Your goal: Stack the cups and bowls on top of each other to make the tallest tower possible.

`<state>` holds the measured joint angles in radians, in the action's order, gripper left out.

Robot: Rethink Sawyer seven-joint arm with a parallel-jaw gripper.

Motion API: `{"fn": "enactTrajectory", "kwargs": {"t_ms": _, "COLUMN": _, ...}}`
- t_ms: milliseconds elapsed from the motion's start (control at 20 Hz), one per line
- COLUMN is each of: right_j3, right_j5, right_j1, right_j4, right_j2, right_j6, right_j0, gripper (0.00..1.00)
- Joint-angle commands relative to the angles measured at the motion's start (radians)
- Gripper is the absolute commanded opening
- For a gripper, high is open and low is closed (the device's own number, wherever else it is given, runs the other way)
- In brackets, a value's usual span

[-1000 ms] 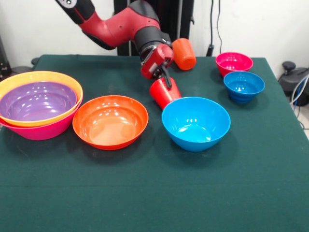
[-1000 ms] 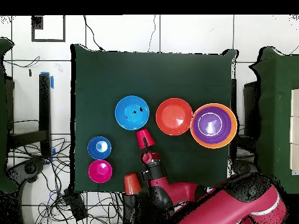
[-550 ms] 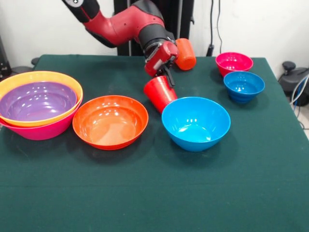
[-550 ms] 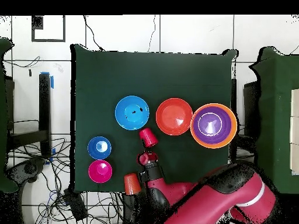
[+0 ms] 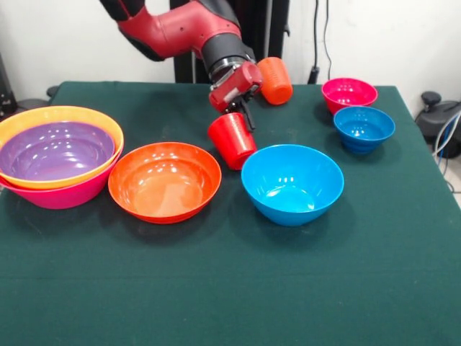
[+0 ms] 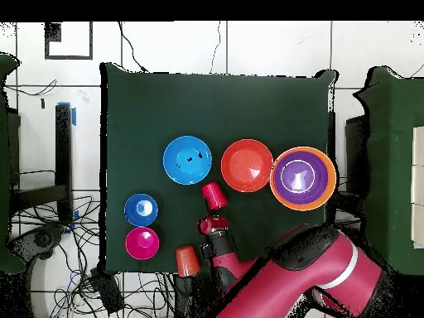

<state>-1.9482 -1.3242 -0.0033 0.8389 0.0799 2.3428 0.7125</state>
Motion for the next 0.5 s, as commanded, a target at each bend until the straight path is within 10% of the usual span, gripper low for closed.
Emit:
{"fn": "enactTrajectory", "kwargs": {"t_ms": 50, "right_j3": 0.012, "right_j5": 0.295, "right_j1": -0.113, "right_j4": -0.152, "right_j2": -0.068, "right_j6": 0.064, "right_j0": -0.078, "gripper": 0.00}}
{"fn": "enactTrajectory", "kwargs": {"t_ms": 500, "right_j3": -0.184, "right_j5": 0.565, "right_j1": -0.371, "right_j4": -0.257, "right_j2": -0.175, "right_j6": 0.082, "right_j0": -0.158, "gripper": 0.00}}
